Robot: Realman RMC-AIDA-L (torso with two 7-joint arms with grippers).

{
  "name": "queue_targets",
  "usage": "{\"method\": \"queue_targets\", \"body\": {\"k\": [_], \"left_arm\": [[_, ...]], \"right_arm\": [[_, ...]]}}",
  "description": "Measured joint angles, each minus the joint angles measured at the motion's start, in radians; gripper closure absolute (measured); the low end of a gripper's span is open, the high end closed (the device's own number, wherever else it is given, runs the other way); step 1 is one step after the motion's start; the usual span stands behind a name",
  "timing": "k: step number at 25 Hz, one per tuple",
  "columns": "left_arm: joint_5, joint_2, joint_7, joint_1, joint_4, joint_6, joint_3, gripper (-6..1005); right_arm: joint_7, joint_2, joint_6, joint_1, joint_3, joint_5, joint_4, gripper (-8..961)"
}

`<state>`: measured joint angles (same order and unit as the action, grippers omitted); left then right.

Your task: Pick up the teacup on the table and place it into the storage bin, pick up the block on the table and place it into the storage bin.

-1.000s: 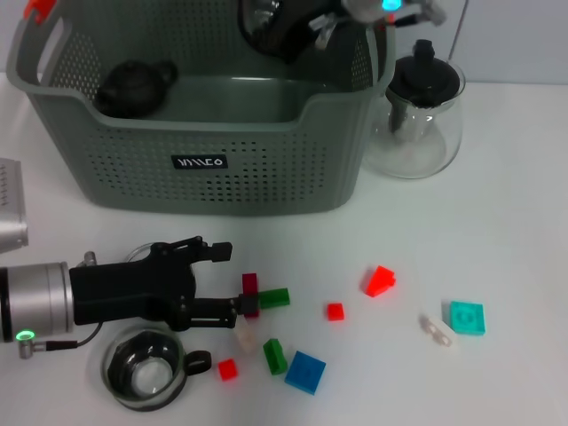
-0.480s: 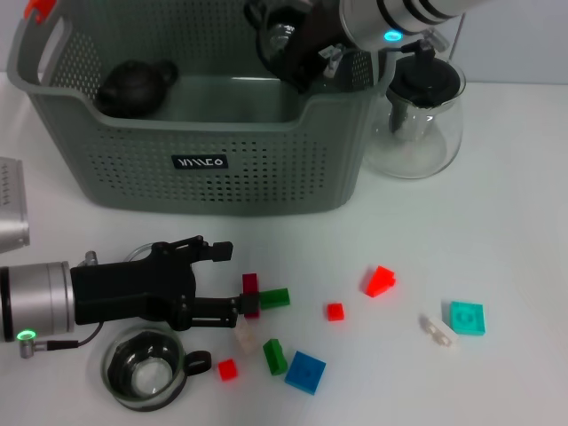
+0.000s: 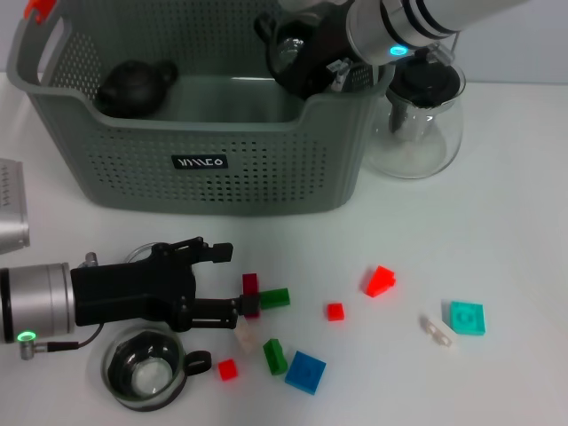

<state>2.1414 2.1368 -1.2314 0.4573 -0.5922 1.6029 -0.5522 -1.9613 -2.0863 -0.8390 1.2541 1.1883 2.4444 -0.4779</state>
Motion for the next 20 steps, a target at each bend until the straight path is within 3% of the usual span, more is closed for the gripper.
{"method": "queue_targets", "body": {"k": [20], "left_arm": [[0.001,0.002,0.0,-0.007,0.0,0.004,0.0,81]], "right_arm": [[-0.008,-0.005,-0.004,-0.011,0.007,0.025,0.0,798]]}}
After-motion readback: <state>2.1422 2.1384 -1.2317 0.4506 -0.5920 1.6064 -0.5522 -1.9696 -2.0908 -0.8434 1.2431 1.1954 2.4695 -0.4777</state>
